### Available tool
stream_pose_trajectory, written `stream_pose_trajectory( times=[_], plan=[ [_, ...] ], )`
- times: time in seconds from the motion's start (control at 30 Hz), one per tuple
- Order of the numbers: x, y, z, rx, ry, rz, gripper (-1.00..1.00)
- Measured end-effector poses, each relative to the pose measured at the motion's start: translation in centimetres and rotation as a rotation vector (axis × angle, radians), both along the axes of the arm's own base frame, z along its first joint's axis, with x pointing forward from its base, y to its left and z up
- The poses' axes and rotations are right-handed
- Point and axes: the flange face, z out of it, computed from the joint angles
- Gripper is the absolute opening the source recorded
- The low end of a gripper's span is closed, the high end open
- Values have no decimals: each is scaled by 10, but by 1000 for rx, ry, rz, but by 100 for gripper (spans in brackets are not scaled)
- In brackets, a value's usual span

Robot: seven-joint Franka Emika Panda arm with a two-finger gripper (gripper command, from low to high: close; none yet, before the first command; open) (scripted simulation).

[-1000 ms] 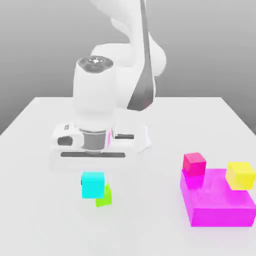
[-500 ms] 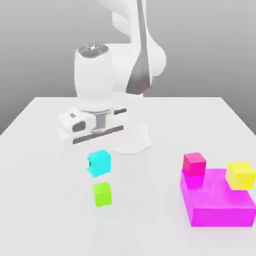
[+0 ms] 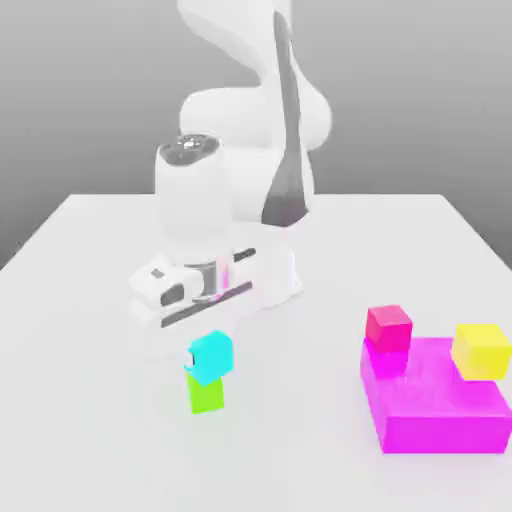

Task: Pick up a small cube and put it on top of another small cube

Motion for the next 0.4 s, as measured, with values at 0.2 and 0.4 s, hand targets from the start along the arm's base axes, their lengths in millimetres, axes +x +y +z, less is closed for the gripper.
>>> stream_pose_trajectory(
  times=[0.2,0.4],
  plan=[
    [-1,-1,-3,-4,0,-2,100],
    [4,2,15,17,-3,4,100]
  ],
)
